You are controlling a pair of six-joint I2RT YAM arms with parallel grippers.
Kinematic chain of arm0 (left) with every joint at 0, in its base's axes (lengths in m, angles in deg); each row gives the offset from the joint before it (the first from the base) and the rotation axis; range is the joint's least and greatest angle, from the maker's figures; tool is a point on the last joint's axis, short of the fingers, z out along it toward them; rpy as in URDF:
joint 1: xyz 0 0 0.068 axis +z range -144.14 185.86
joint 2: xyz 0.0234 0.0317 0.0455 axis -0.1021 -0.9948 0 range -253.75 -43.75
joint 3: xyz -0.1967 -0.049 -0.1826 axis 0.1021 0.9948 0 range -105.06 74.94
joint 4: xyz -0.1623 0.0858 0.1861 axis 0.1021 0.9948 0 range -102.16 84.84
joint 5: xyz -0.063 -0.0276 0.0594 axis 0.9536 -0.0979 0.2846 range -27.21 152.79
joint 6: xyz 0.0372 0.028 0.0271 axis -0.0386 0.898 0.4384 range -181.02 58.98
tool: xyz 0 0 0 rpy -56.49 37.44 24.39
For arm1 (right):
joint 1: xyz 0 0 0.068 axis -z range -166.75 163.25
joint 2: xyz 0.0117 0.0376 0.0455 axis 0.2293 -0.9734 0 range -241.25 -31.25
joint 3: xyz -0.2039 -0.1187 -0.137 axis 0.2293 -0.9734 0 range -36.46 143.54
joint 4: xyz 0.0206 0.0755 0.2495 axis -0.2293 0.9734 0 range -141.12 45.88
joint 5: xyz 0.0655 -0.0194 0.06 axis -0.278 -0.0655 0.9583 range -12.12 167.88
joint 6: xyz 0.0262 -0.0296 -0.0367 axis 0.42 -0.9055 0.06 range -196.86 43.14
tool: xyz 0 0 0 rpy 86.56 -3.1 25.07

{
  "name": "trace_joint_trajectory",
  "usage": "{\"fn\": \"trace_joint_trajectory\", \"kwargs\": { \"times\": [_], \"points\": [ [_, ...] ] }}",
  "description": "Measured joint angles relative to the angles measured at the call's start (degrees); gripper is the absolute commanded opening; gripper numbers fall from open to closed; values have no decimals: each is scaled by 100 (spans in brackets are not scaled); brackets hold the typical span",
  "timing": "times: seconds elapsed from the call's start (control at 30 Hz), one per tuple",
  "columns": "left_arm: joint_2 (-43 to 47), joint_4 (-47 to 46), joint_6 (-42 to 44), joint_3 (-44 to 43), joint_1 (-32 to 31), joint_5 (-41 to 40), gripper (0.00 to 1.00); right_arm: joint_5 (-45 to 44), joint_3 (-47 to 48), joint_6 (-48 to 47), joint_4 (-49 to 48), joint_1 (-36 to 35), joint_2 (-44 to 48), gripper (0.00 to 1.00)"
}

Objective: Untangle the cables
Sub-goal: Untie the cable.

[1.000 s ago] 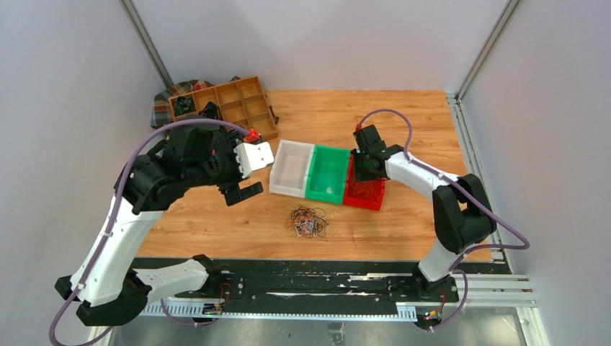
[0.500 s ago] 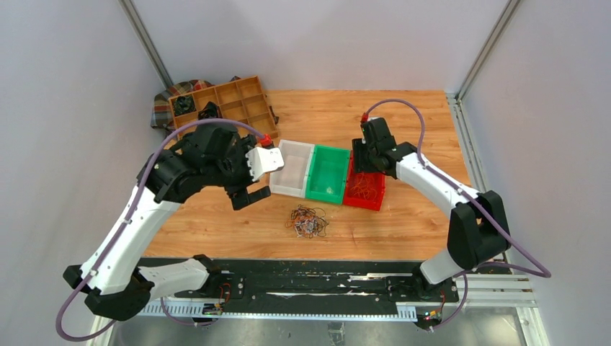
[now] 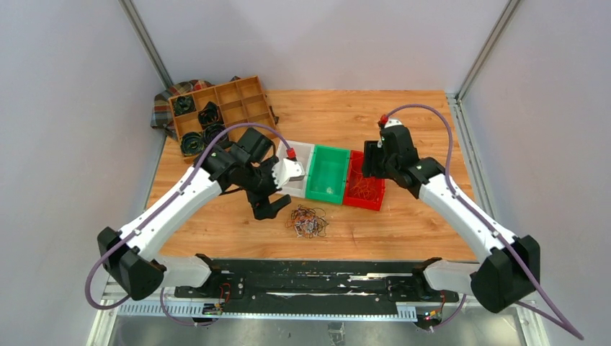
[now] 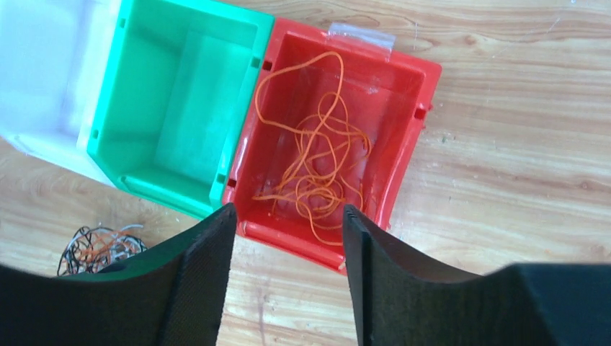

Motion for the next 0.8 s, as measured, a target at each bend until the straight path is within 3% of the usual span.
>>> {"fn": "trace_joint_trajectory", "kwargs": {
  "times": [0.23,0.53,0.8],
  "points": [
    [-442,-761,-271,754,-24,610,84,155,-608,240,116,-24,857,62],
    [-850,-1600,-625,1290,-118,1003,70,142,-1185,514,50,-538,1397,55],
    [-890,-2236,-944,1488,-118,1134,42,17,-1279,664,-76,-898,1425,44]
  ]
}}
